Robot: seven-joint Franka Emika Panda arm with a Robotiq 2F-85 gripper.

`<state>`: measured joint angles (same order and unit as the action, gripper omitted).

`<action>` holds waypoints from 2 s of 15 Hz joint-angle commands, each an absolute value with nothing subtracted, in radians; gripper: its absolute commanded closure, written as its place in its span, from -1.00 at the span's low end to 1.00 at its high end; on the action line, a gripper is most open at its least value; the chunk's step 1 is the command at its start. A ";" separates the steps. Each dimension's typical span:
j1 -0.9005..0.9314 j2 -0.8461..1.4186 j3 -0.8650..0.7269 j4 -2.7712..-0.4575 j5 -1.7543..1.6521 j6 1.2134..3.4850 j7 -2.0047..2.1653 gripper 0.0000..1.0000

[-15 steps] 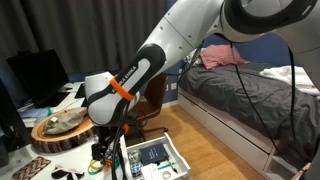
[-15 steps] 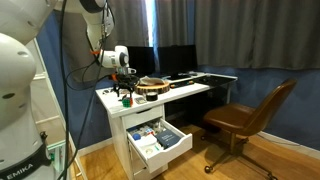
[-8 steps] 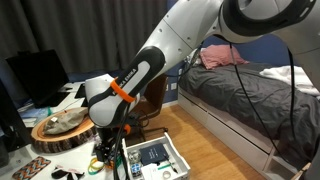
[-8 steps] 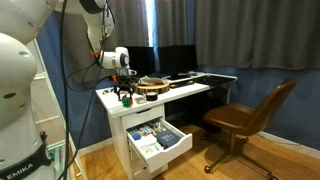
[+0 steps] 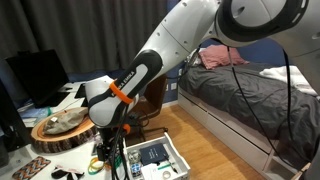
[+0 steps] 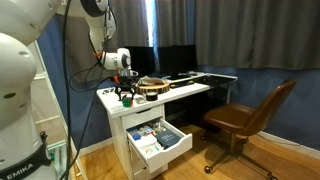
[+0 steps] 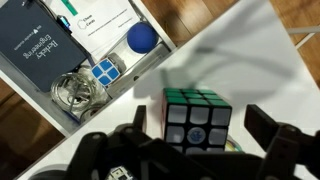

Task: Put the rubik's cube in the open drawer on the left

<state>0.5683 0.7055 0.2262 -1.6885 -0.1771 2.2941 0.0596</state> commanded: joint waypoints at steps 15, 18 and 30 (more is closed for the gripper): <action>0.529 0.476 0.225 -1.863 -0.159 2.344 0.169 0.26; 0.495 0.346 0.225 -1.995 -0.152 2.371 0.242 0.26; 0.375 0.336 0.209 -2.341 -0.265 2.746 0.092 0.26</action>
